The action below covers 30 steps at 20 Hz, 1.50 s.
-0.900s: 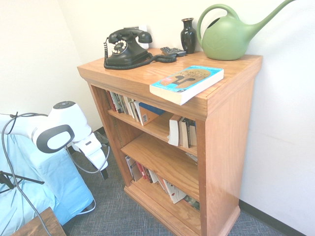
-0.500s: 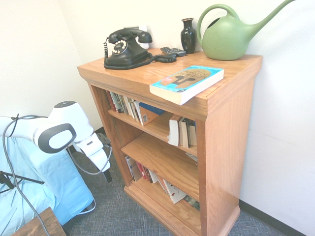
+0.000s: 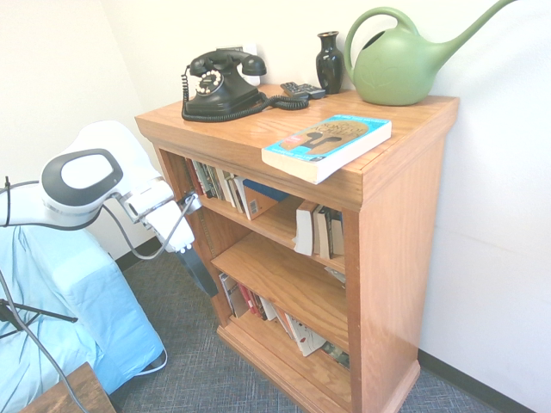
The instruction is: Organize the shelf
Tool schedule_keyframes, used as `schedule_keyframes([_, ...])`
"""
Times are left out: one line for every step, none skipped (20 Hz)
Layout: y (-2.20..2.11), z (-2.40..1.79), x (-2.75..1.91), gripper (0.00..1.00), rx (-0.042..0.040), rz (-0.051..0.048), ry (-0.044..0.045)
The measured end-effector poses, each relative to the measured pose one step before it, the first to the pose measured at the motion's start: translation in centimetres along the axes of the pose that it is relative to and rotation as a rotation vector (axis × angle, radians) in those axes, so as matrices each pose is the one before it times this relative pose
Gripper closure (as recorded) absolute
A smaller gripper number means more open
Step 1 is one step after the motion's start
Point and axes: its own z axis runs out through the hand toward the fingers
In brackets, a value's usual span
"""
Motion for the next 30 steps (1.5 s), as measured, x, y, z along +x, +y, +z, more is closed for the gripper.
schedule_keyframes([0.395,-0.595,0.999,0.0,-0.03866,-0.00312,0.04315])
schedule_keyframes([0.245,-0.422,0.888,0.0,-0.0393,-0.00428,0.04061])
schedule_keyframes([0.077,-0.283,0.712,0.0,-0.04168,-0.00435,0.03964])
schedule_keyframes([-0.105,-0.23,0.571,0.0,-0.04213,-0.00414,0.03701])
schedule_keyframes([-0.231,-0.239,0.459,0.0,-0.04217,-0.00502,0.03737])
schedule_keyframes([-0.344,-0.254,0.383,0.0,-0.0336,-0.00522,0.03257])
schedule_keyframes([-0.385,-0.282,0.352,0.0,-0.02549,-0.00335,0.02323])
schedule_keyframes([-0.357,-0.228,0.344,0.0,-0.02258,-0.00143,0.01786])
schedule_keyframes([-0.368,-0.155,0.348,0.0,-0.01962,-0.00107,0.01462])
schedule_keyframes([-0.322,-0.081,0.399,0.0,-0.01451,-0.00067,0.01125])
schedule_keyframes([-0.287,-0.062,0.526,0.0,-0.01162,0.00094,0.01446])
schedule_keyframes([-0.203,-0.012,0.567,0.0,-0.01342,0.00293,0.01315])
schedule_keyframes([-0.171,-0.009,0.581,0.0,-0.01023,0.00462,0.01058])
schedule_keyframes([-0.133,-0.067,0.557,0.0,-0.00926,0.00536,0.00875])
schedule_keyframes([-0.118,-0.176,0.562,0.0,-0.00638,0.00474,0.00957])
schedule_keyframes([-0.096,-0.207,0.533,0.0,-0.00594,0.00411,0.01007])
schedule_keyframes([-0.129,-0.204,0.516,0.0,-0.00493,0.0022,0.00901])
schedule_keyframes([-0.187,-0.099,0.49,0.0,-0.00295,0.00061,0.01039])
schedule_keyframes([-0.204,-0.017,0.573,0.0,-0.00284,0.00214,0.00895])
schedule_keyframes([-0.27,0.107,0.589,0.0,-0.00349,0.00248,0.00529])
schedule_keyframes([-0.3,0.184,0.602,0.0,-0.00498,0.00095,0.00501])
schedule_keyframes([-0.357,0.225,0.575,0.0,-0.00561,-0.00052,0.00473])
schedule_keyframes([-0.389,0.216,0.489,0.0,-0.00467,-0.00088,0.00289])
schedule_keyframes([-0.406,0.153,0.377,0.0,-0.00329,-0.00128,0.00213])
schedule_keyframes([-0.367,0.056,0.295,0.0,-0.00138,-0.00099,0.00183])
schedule_keyframes([-0.344,-0.032,0.259,0.0,-0.00106,-0.00103,0.00484])
schedule_keyframes([-0.382,-0.128,0.186,0.0,0.00107,-0.00186,0.00675])
schedule_keyframes([-0.321,-0.162,0.19,0.0,0.00215,-0.00096,0.00519])
schedule_keyframes([-0.348,-0.18,0.139,0.0,0.00264,-0.00189,0.0025])
schedule_keyframes([-0.34,-0.158,0.16,0.0,0.00242,-0.00108,0.00258])
